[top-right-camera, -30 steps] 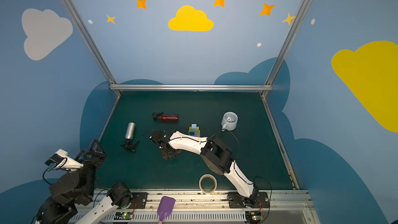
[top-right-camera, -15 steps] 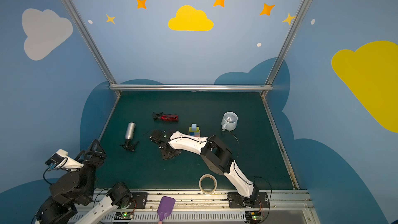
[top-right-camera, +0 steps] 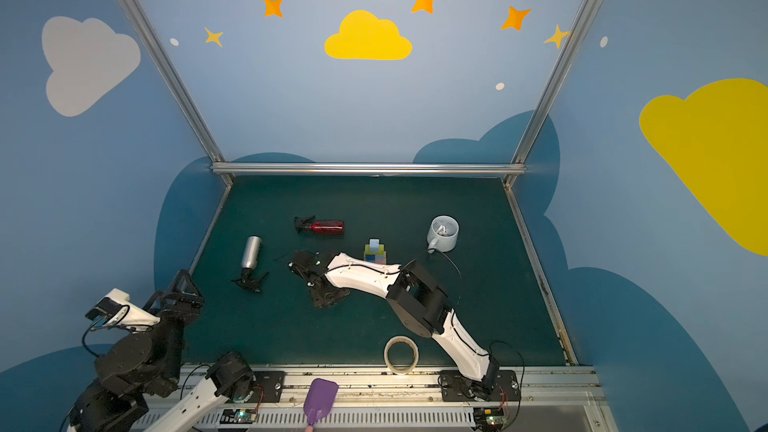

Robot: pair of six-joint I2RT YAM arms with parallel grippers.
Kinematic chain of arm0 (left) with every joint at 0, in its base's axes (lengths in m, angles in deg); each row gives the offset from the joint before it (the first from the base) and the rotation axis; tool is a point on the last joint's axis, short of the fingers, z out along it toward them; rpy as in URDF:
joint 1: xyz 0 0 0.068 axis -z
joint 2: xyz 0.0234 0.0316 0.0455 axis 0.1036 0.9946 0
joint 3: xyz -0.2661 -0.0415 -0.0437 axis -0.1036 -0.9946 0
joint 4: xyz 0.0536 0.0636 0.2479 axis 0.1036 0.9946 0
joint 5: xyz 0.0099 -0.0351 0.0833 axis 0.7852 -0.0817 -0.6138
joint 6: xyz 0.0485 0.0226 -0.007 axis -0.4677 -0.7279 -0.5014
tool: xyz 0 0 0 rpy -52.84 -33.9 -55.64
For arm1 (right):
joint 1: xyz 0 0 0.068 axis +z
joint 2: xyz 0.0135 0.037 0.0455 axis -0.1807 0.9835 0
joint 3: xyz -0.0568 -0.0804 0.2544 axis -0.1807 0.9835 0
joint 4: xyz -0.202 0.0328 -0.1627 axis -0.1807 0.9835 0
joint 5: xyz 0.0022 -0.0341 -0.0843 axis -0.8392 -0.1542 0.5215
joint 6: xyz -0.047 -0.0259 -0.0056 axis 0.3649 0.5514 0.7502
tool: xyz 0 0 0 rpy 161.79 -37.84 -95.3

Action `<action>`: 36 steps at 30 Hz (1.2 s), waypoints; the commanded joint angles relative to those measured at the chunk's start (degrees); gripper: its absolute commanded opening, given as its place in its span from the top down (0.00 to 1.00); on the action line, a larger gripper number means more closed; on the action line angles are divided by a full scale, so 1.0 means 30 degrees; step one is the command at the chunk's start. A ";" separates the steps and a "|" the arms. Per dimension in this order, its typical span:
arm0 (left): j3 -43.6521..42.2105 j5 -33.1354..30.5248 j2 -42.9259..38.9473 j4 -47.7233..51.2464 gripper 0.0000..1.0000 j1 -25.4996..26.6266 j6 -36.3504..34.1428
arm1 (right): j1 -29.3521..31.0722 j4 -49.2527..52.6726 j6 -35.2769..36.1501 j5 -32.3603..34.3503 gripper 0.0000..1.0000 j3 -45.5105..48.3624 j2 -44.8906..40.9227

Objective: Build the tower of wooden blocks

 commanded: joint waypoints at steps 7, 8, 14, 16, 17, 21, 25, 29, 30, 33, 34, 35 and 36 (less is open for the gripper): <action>0.0002 -0.0267 -0.0330 0.0190 0.20 0.0208 -0.0059 | -0.0057 0.0386 -0.0109 0.0020 0.63 -0.0326 0.0296; 0.0000 -0.0296 -0.0335 0.0216 0.20 0.0213 -0.0055 | -0.0074 0.0375 -0.0094 0.0048 0.62 -0.0334 0.0283; -0.0002 -0.0351 -0.0419 0.0246 0.20 0.0278 -0.0019 | -0.0084 0.0396 -0.0095 0.0022 0.62 -0.0363 0.0315; 0.0013 -0.0355 -0.0426 0.0246 0.20 0.0293 -0.0001 | -0.0056 0.0387 -0.0116 0.0027 0.62 -0.0370 0.0342; -0.0001 -0.0375 -0.0426 0.0275 0.20 0.0294 0.0000 | -0.0074 0.0415 -0.0116 0.0020 0.62 -0.0366 0.0368; -0.0001 -0.0380 -0.0470 0.0305 0.20 0.0335 0.0007 | -0.0053 0.0404 -0.0116 0.0027 0.62 -0.0399 0.0370; -0.0001 -0.0410 -0.0485 0.0327 0.20 0.0382 0.0000 | -0.0026 0.0416 -0.0116 0.0027 0.62 -0.0390 0.0438; 0.0038 -0.0407 -0.0485 0.0379 0.20 0.0408 0.0039 | -0.0042 0.0421 -0.0113 -0.0002 0.62 -0.0454 0.0505; 0.0028 -0.0439 -0.0499 0.0364 0.20 0.0409 0.0036 | -0.0042 0.0432 -0.0116 -0.0002 0.63 -0.0458 0.0494; 0.0032 -0.0440 -0.0514 0.0408 0.20 0.0433 0.0029 | -0.0032 0.0451 -0.0116 -0.0002 0.63 -0.0487 0.0524; 0.0045 -0.0471 -0.0514 0.0400 0.20 0.0428 0.0029 | -0.0043 0.0445 -0.0116 -0.0017 0.62 -0.0507 0.0542; 0.0043 -0.0466 -0.0514 0.0419 0.20 0.0485 0.0029 | -0.0055 0.0460 -0.0117 -0.0017 0.63 -0.0517 0.0546; 0.0082 -0.0488 -0.0514 0.0444 0.20 0.0491 0.0068 | -0.0033 0.0474 -0.0116 -0.0002 0.63 -0.0540 0.0547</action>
